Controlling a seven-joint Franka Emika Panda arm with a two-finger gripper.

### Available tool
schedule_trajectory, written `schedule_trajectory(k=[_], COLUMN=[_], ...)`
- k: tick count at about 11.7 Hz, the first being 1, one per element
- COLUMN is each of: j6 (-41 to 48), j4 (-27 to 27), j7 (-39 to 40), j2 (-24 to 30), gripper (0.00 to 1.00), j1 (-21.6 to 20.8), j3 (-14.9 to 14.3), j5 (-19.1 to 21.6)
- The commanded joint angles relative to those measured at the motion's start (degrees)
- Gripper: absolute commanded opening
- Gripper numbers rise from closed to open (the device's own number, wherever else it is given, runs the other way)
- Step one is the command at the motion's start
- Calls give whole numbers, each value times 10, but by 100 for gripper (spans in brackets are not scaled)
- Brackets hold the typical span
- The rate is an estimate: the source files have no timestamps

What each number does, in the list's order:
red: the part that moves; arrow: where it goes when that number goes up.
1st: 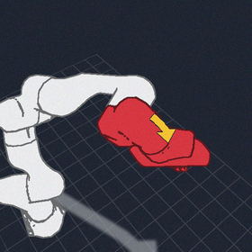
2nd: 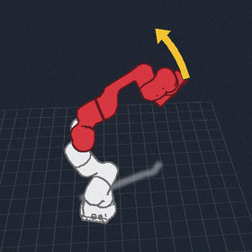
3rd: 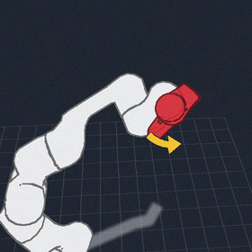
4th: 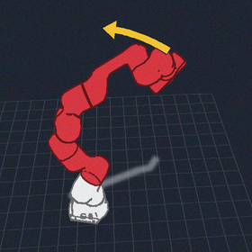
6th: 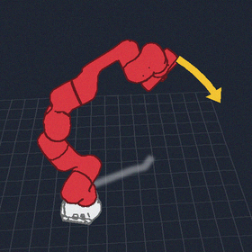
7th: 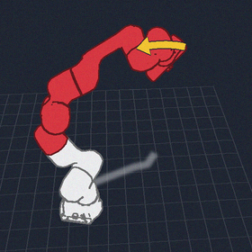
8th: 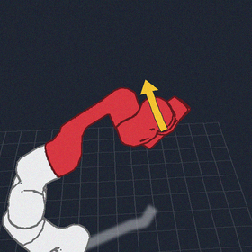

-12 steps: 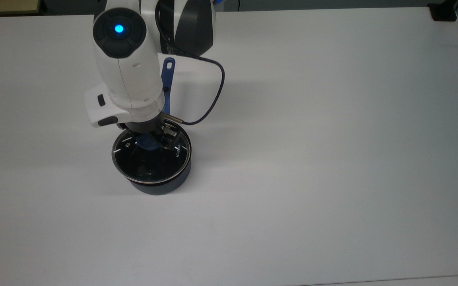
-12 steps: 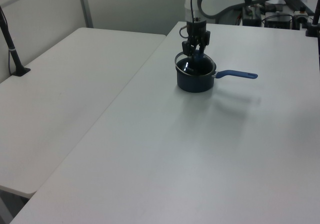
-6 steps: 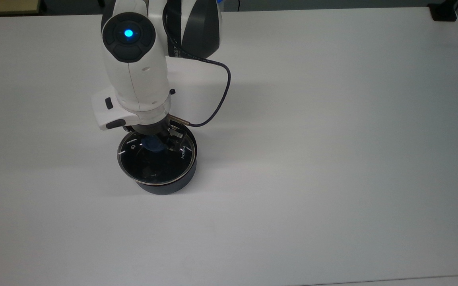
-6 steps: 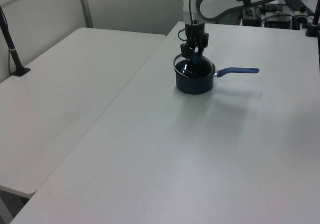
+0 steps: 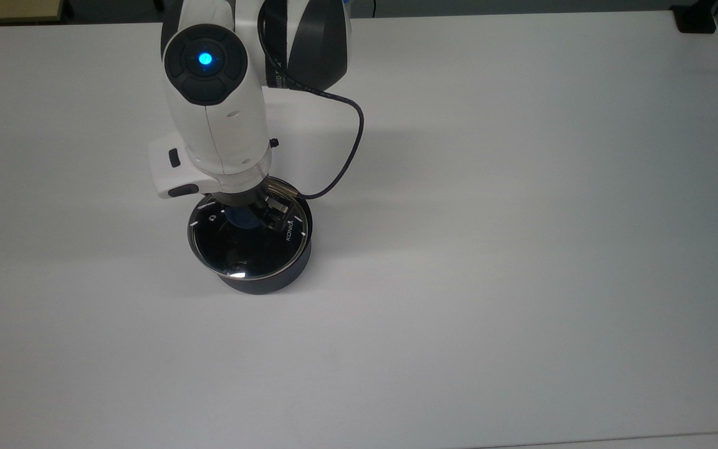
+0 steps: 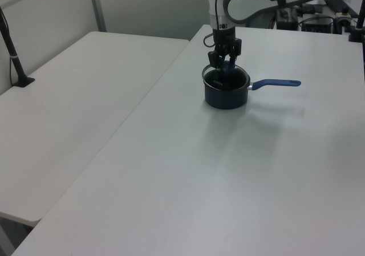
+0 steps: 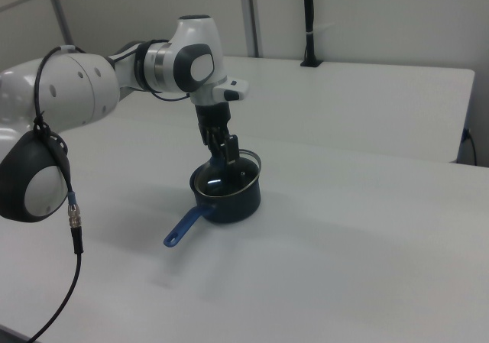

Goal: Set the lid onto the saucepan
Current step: 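Lower the glass lid onto the saucepan rim, then open the gripper and raise it away from the lid knob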

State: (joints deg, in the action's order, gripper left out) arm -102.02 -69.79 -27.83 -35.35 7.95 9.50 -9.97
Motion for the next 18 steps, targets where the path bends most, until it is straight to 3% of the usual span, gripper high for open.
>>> schedule_trajectory(k=[1,2,4,10,14,16,18], j6=[22,22,19,30,77,139,193], j4=[-15,-18,-22,-21,-24,-40,-111], j7=[-23,-26,-44,-48,-45,-42,-9], j2=[0,0,0,27,89,158,265], gripper=[51,64,100,100,100,100,100], j1=[-6,-5,-3,6,19,23,23], j3=[-3,-3,-4,-3,-1,-4,-9], j5=[12,25,36,51,65,82,95])
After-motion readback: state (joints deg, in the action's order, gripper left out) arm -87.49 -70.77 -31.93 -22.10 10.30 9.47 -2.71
